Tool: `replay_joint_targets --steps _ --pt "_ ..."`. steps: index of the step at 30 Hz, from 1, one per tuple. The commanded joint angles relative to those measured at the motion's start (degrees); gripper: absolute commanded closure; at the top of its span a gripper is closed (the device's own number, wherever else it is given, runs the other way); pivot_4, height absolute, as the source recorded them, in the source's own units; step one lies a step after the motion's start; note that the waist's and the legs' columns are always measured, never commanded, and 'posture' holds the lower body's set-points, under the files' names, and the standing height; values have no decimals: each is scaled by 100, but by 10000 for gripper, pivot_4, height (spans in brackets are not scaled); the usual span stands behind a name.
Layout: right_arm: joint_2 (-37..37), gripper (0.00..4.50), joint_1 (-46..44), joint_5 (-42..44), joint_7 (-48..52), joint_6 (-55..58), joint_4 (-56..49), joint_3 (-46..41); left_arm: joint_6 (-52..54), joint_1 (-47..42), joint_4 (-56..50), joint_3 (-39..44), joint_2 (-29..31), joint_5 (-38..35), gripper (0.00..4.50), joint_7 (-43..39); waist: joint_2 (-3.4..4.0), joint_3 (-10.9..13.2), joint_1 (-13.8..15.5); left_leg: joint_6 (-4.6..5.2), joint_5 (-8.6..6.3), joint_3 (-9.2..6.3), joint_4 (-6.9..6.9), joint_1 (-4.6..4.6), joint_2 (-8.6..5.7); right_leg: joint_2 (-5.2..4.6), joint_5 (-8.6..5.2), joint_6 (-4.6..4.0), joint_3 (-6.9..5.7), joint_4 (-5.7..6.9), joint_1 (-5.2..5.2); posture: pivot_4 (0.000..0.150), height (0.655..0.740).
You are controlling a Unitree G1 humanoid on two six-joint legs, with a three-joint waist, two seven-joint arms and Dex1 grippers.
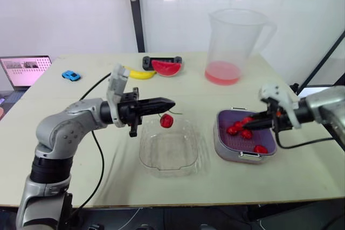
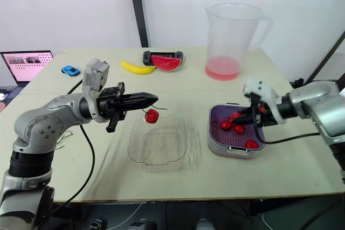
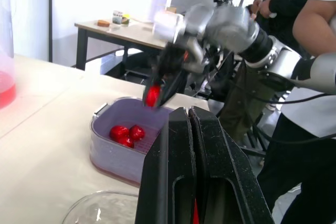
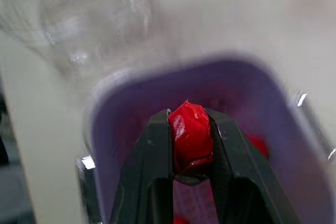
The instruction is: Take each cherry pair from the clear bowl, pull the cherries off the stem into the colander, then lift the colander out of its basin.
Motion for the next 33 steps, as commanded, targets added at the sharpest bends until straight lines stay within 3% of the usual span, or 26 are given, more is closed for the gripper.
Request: replay_joint_targets --steps 1,2,3,4,9,10,14,19,22,26,33 --pt "30 37560 76 -581 -24 -489 41 206 -123 37 -58 120 46 11 45000 -28 1 1 6 -1 0 0 0 0 0 0 0 0 0 0 0 1500 7400" --pt "67 37560 99 -769 -100 -618 122 287 -128 64 -77 127 44 11 45000 -11 1 1 13 -1 1 -1 0 0 0 -1 0 0 0 0 -1 1500 7400" --pt "89 30823 107 -867 -115 -676 171 316 -131 90 -95 140 41 7 45000 12 1 1 25 -2 1 -1 1 -1 0 -1 0 0 0 0 -1 1500 7400" --pt "100 28198 88 -911 -94 -696 200 311 -134 120 -104 157 42 4 45000 32 1 1 35 -2 1 -1 1 -1 0 -1 0 0 0 0 -1 1500 7400" --pt "-20 3465 -86 -733 245 -459 138 36 -149 206 -131 185 65 1 45000 45 1 1 46 -10 6 -2 1 -1 0 -2 0 0 0 0 0 1500 7400" --pt "-92 575 -146 -677 345 -401 131 -53 -154 212 -122 189 72 4 45000 39 2 1 46 -12 7 -2 1 -1 0 -2 0 0 0 0 0 1500 7400" --pt "-157 575 -454 -239 560 -241 269 -681 -186 174 -33 187 81 38 45000 12 3 2 48 -8 4 -2 0 -1 0 -2 0 0 0 -1 0 1500 7400" --pt "367 575 -690 567 -76 -261 344 -2106 -257 87 102 165 92 80 45000 -48 3 2 51 -4 2 -3 0 -1 1 -2 0 0 -1 -1 2 1500 7400" --pt "608 575 -703 1035 -323 41 106 -2528 -304 7 224 168 88 118 45000 -93 2 2 55 -4 2 -4 1 -1 0 -2 0 0 -2 -1 4 1500 7400" --pt "1139 575 -662 2068 -750 1415 -744 -2356 -285 -161 345 115 -4 80 45000 -96 2 2 29 -4 2 -5 1 0 4 0 0 0 -2 0 3 1500 7400" --pt "2512 575 -358 2237 -1855 1558 -1879 -1562 -164 -282 316 -7 -146 18 45000 -117 0 1 41 -14 8 -7 4 -3 2 -4 0 0 -2 3 2 1500 7400"
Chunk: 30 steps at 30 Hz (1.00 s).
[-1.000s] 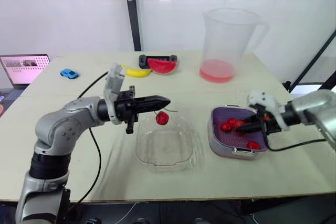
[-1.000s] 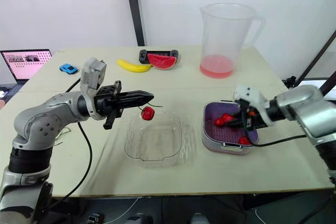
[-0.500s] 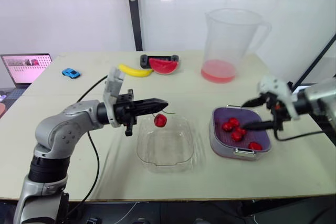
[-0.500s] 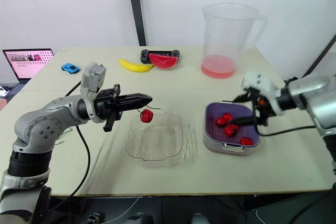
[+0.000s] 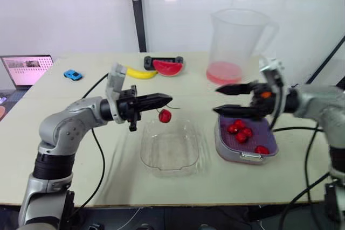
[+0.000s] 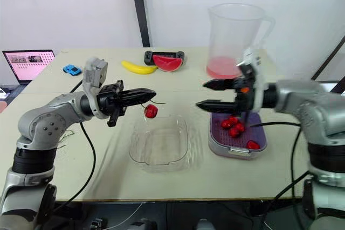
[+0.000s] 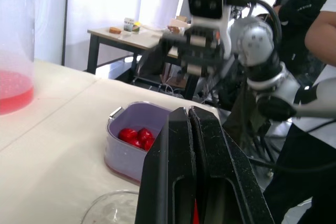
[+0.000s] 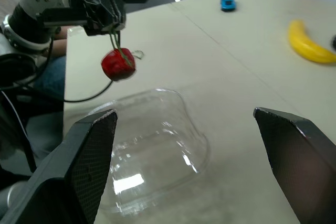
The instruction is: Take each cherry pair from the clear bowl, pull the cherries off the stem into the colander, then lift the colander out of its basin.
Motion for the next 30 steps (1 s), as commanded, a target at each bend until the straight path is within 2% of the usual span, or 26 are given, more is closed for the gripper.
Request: replay_joint_targets --steps 1,5,14,17,19,30 --pt "595 575 -47 86 -551 -93 -554 340 34 -170 -119 -15 -50 -87 45000 -48 -1 -1 -3 -6 4 -2 0 0 -1 1 0 0 -2 0 0 1500 7400" --pt "1187 575 -189 77 -974 -92 -825 704 69 -241 -103 -8 -90 -59 45000 -43 -1 -1 -9 -16 9 -3 0 0 -2 1 0 0 -2 2 -1 1500 7400" --pt "1537 575 -351 -251 -1241 -376 -744 1276 62 -264 -99 -12 -93 -14 45000 -62 -1 -1 -13 -19 11 -4 -1 0 -4 2 0 0 -4 2 -2 1500 7400" --pt "1598 10078 -374 -329 -1293 -435 -662 1338 58 -268 -99 -16 -99 -4 45000 -60 -1 -1 -17 -19 11 -5 -1 1 -3 3 0 0 -4 3 -2 1500 7400" --pt "1585 18858 -372 -389 -1285 -472 -661 1398 61 -267 -104 -14 -100 -6 45000 -60 -1 -1 -15 -19 11 -5 -1 1 -3 3 0 0 -4 3 -2 1500 7400" --pt "1668 18858 -360 -323 -1281 -456 -683 1391 37 -266 -90 -37 -118 22 45000 -69 -1 -1 -16 -19 11 -5 -2 1 -3 3 0 0 -4 3 -3 1500 7400"
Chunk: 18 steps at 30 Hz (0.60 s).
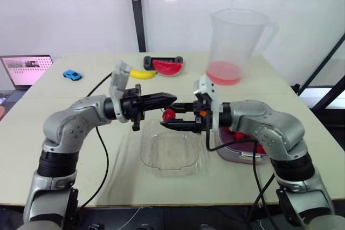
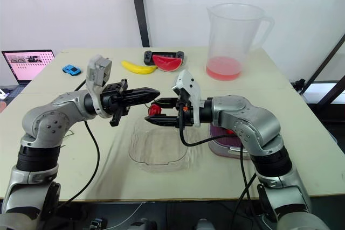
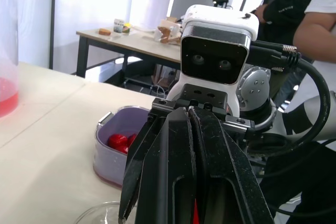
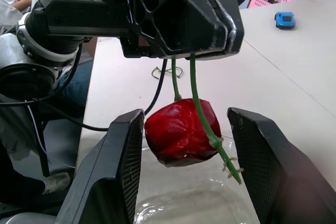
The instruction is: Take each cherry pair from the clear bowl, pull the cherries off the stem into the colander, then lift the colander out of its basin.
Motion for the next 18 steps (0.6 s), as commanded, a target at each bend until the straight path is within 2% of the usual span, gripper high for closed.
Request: replay_joint_targets --steps 1,3,6,18 --pt "76 18858 -95 111 1 -42 -120 -94 -49 -112 -95 15 -3 1 45000 -21 0 0 0 0 0 0 0 0 0 0 0 0 0 0 0 1500 7400" --pt "106 23500 -93 141 -23 -5 -107 -113 -57 -116 -94 13 -9 8 45000 -22 0 0 -1 0 0 0 0 0 0 0 0 0 0 0 0 1500 7400" --pt "83 34930 -95 127 -11 -4 -111 -86 -54 -118 -92 14 -12 11 45000 -24 0 0 0 1 -1 0 0 0 0 0 0 0 0 0 0 1500 7400" --pt "-108 34930 62 218 79 225 -93 -104 -31 -69 -147 44 27 -4 45000 -19 0 0 0 6 -3 0 0 0 0 0 0 0 0 0 0 1500 7400"
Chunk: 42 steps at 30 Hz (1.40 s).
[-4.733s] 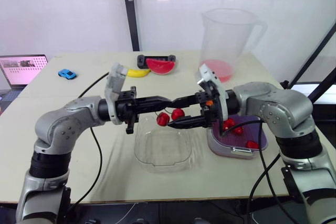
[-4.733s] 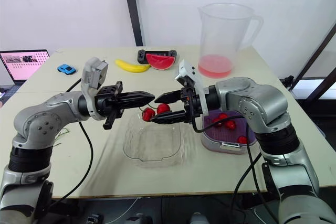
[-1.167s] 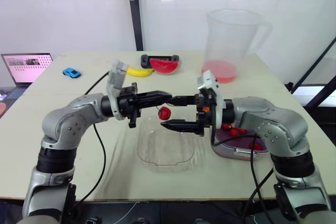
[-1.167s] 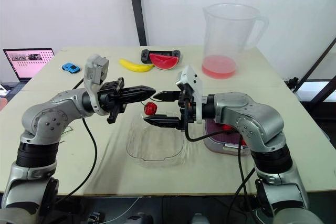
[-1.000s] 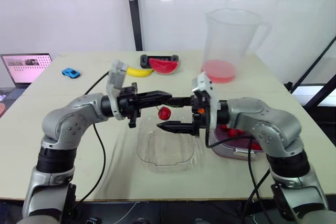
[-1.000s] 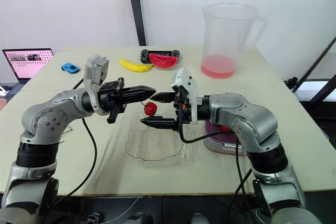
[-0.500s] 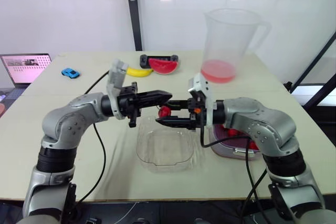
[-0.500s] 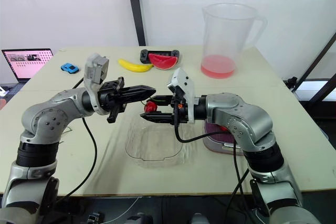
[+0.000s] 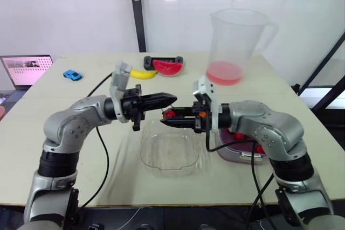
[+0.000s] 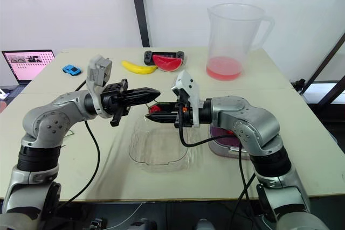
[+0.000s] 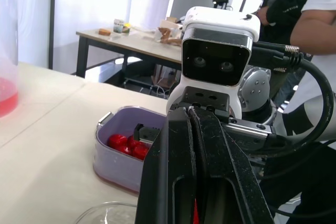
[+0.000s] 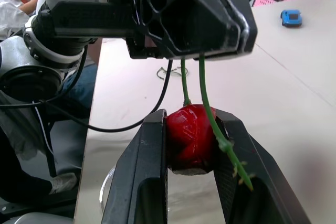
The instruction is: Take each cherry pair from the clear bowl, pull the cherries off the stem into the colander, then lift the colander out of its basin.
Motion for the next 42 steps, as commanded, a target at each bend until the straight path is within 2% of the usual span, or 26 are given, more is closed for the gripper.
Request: replay_joint_targets --steps 1,7,12,16,19,25,28,33,36,42 --pt "-95 34930 78 142 58 127 -59 -126 -36 -75 -140 52 54 -14 45000 -24 0 0 0 0 0 0 0 0 0 0 0 0 0 0 0 1500 7400" --pt "-443 34930 409 370 223 303 -12 -443 -38 -89 -119 115 130 7 45000 -27 0 0 5 12 -7 1 0 0 -1 0 0 0 1 -1 1 1500 7400" --pt "-1214 34930 459 679 622 569 -56 -892 -17 -30 -183 123 136 -31 45000 13 0 0 10 19 -11 1 1 0 -1 -1 0 0 0 -1 2 1500 7400" --pt "-2997 34930 508 -229 1504 -169 675 -1050 10 115 -249 198 200 -67 45000 33 4 3 38 26 -15 4 1 -2 -6 -4 0 1 0 -4 3 1500 7400" --pt "-3788 34930 823 -939 1963 -923 1158 -721 4 233 -293 223 238 -84 45000 34 2 2 28 32 -18 10 1 0 -4 0 -1 1 -1 -9 6 1500 7400" --pt "-3862 34930 1232 -1528 2218 -1468 1348 -357 -25 323 -334 184 224 -76 45000 57 5 3 -46 32 -18 13 -3 5 2 3 -1 1 6 -4 3 1500 7400" --pt "-3831 24594 1360 -1774 2191 -1606 1371 -251 -17 362 -369 193 236 -85 45000 78 5 3 -12 31 -18 11 -2 4 3 1 -1 1 6 -4 3 1500 7400" --pt "-3879 480 1045 -1499 2382 -1326 1397 -598 18 449 -439 236 302 -127 45000 104 5 4 26 29 -17 12 1 4 3 -1 -1 1 7 -5 4 1500 7400" --pt "-3947 134 760 -1146 2683 -1182 1523 -936 26 468 -441 247 331 -133 45000 111 5 4 27 29 -17 11 1 3 2 -2 -1 1 7 -5 4 1500 7400" --pt "-3487 134 -260 454 2990 -283 1539 -1851 56 565 -476 346 480 -158 45000 132 5 4 18 29 -17 11 -2 4 5 1 -1 1 6 -7 4 1500 7400"
